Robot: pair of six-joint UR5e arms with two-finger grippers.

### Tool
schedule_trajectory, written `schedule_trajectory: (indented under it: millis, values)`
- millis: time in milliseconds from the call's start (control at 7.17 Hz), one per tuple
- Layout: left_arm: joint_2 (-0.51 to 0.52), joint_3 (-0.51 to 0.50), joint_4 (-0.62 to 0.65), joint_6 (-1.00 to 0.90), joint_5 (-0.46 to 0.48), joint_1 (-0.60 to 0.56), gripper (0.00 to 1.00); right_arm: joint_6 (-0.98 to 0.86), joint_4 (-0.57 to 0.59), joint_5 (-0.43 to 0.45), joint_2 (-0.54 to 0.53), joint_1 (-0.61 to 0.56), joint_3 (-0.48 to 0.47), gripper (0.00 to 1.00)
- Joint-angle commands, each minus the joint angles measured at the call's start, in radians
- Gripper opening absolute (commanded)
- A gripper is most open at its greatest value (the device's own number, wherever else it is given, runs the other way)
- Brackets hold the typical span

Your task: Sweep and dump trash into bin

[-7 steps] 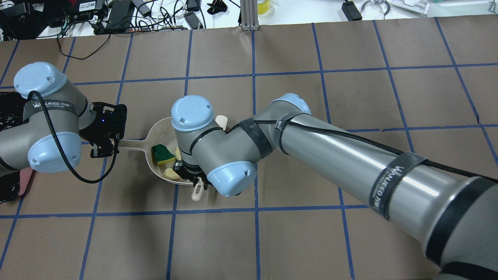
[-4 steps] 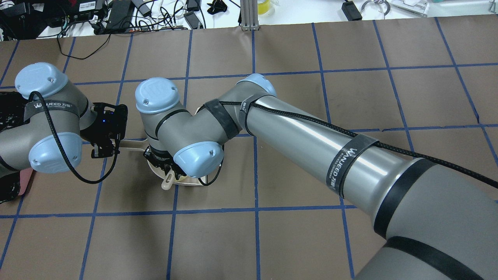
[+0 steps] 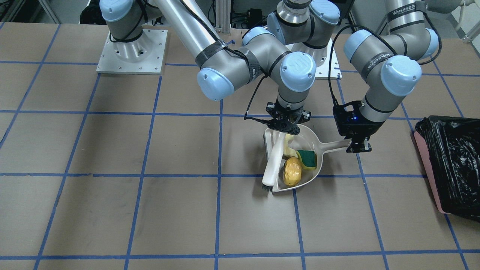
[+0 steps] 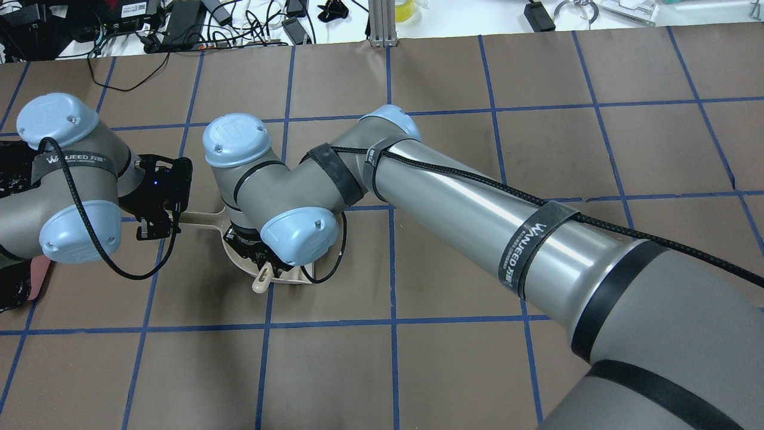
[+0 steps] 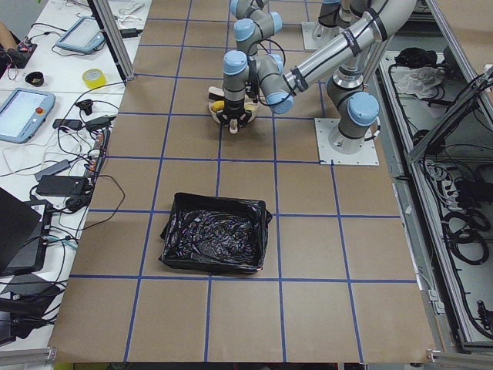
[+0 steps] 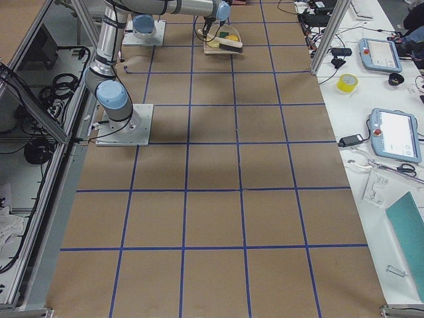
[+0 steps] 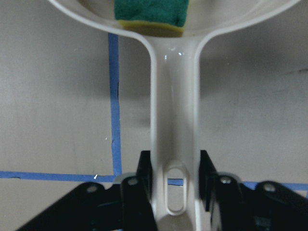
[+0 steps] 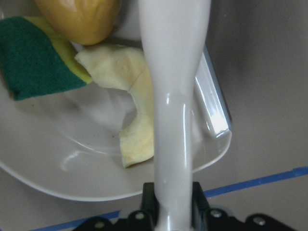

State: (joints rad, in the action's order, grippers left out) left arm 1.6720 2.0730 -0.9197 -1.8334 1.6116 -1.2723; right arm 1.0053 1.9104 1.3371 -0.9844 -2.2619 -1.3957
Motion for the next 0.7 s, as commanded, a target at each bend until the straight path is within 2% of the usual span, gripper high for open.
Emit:
schedule_trajectory:
  millis: [0, 139, 279, 558]
  values:
    - [0.0, -0.007, -0.001, -0.009, -0.006, 0.007, 0.08, -0.04, -0.098, 0.01, -0.055, 0.013, 0.004, 0.0]
    - [0.0, -0.028, -0.02, -0.01, -0.013, 0.026, 0.07, -0.075, -0.132, 0.029, -0.092, 0.045, 0.006, 0.0]
    - [0.0, -0.08, -0.1, -0.044, -0.071, 0.075, 0.05, -0.193, -0.227, 0.072, -0.138, 0.101, 0.004, 0.0]
    - [0.011, -0.279, -0.337, -0.163, -0.099, 0.198, 0.05, -0.372, -0.318, 0.102, -0.209, 0.221, -0.012, 0.0]
